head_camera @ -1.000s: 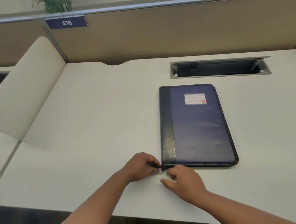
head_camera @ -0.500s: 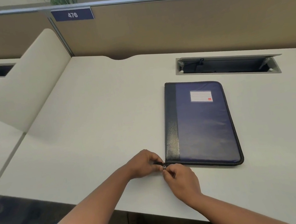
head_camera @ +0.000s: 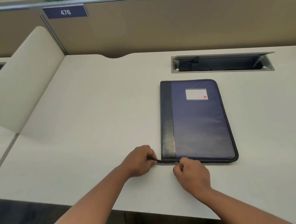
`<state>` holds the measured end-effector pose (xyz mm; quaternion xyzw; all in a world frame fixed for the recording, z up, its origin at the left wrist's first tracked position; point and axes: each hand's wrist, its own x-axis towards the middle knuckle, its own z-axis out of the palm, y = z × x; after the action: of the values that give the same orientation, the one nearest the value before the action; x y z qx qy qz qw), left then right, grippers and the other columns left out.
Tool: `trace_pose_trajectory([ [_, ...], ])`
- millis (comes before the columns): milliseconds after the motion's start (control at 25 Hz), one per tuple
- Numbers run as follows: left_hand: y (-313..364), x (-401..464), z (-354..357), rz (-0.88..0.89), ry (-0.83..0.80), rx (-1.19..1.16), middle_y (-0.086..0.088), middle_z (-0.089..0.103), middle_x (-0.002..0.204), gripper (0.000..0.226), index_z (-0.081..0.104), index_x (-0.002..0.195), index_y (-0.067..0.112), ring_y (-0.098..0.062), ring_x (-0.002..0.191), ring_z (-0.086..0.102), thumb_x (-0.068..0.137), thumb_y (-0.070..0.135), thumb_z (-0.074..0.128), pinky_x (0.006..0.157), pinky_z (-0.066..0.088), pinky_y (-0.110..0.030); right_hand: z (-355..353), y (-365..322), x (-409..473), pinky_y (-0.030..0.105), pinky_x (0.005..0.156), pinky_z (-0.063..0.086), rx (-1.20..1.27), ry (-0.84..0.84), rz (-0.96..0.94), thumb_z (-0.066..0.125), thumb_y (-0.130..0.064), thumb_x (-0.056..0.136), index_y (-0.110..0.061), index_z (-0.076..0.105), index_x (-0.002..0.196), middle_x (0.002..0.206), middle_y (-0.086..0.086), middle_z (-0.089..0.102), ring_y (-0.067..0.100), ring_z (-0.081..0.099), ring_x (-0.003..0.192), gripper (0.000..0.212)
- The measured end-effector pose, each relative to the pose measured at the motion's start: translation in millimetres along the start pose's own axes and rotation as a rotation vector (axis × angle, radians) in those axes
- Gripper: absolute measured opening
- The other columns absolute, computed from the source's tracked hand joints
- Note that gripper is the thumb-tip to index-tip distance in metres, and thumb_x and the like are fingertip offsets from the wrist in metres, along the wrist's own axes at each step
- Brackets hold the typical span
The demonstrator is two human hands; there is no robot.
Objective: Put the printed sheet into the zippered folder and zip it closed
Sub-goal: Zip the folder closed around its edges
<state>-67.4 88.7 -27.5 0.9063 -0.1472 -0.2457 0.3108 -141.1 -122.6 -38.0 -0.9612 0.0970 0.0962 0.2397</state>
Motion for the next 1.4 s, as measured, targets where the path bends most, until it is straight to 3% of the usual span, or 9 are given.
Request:
trace_pose_trajectory([
  [280,1,11,-12,-0.014,-0.109,0.124,0.017,0.06,0.091,0.016,0.065,0.082,0.036,-0.002,0.082,0.058,0.09,0.023,0.07,0.07,0.043,-0.015,-26,52,-5,0.03,0.048,0.034,0.016,0.101,0.125,0.058,-0.025,0.088,-0.018,0.045,0.062,0.053,-0.004,0.049,0.017,0.042,0.05,0.03],
  [640,34,37,-32,-0.063,-0.36,0.385,0.008,0.069,0.089,0.004,0.07,0.086,0.021,-0.015,0.082,0.063,0.086,0.025,0.07,0.067,0.049,-0.025,-46,105,-7,0.03,0.048,0.035,0.102,0.183,0.244,0.061,-0.025,0.085,-0.012,0.051,0.065,0.056,0.003,0.057,0.022,0.045,0.05,0.026],
  [760,58,44,-37,-0.085,-0.379,0.57,0.008,0.065,0.083,0.037,0.062,0.082,0.021,-0.014,0.071,0.058,0.068,0.052,0.077,0.06,0.043,-0.028,-45,113,-10,0.032,0.049,0.042,0.143,0.199,0.215,0.062,-0.027,0.089,-0.015,0.053,0.066,0.059,-0.001,0.058,0.024,0.056,0.054,0.027],
  [840,79,50,-29,0.018,-0.241,0.642,0.01,0.059,0.082,0.056,0.054,0.081,0.022,-0.013,0.07,0.053,0.06,0.069,0.076,0.058,0.04,-0.029,-43,115,-12,0.031,0.049,0.043,0.169,0.228,0.211,0.063,-0.029,0.091,-0.018,0.053,0.066,0.06,-0.004,0.057,0.021,0.056,0.054,0.029],
  [960,108,57,7,0.331,-0.035,0.609,0.01,0.054,0.098,0.052,0.052,0.091,0.028,-0.016,0.086,0.051,0.069,0.072,0.071,0.069,0.046,-0.032,-40,114,-14,0.031,0.051,0.045,0.191,0.256,0.224,0.065,-0.032,0.091,-0.021,0.056,0.067,0.063,-0.007,0.058,0.017,0.056,0.056,0.028],
  [1080,121,66,44,0.498,0.02,0.545,0.003,0.056,0.127,0.056,0.058,0.118,0.025,-0.021,0.113,0.051,0.077,0.062,0.072,0.092,0.048,-0.036,-38,112,-14,0.033,0.051,0.048,0.185,0.273,0.206,0.069,-0.034,0.092,-0.023,0.062,0.07,0.067,-0.009,0.06,0.015,0.056,0.059,0.025],
  [1200,126,72,68,0.483,0.02,0.592,0.0,0.048,0.146,0.065,0.053,0.136,0.026,-0.028,0.136,0.04,0.084,0.061,0.066,0.111,0.037,-0.042,-34,110,-16,0.028,0.046,0.041,0.217,0.311,0.197,0.071,-0.036,0.09,-0.028,0.062,0.069,0.065,-0.014,0.056,0.011,0.054,0.058,0.024],
  [1400,133,74,78,0.422,-0.006,0.625,-0.003,0.047,0.152,0.057,0.055,0.139,0.026,-0.038,0.144,0.036,0.091,0.055,0.057,0.114,0.033,-0.05,-25,107,-15,0.031,0.048,0.045,0.26,0.375,0.228,0.073,-0.027,0.089,-0.023,0.07,0.072,0.068,-0.007,0.064,0.015,0.056,0.058,0.018],
])
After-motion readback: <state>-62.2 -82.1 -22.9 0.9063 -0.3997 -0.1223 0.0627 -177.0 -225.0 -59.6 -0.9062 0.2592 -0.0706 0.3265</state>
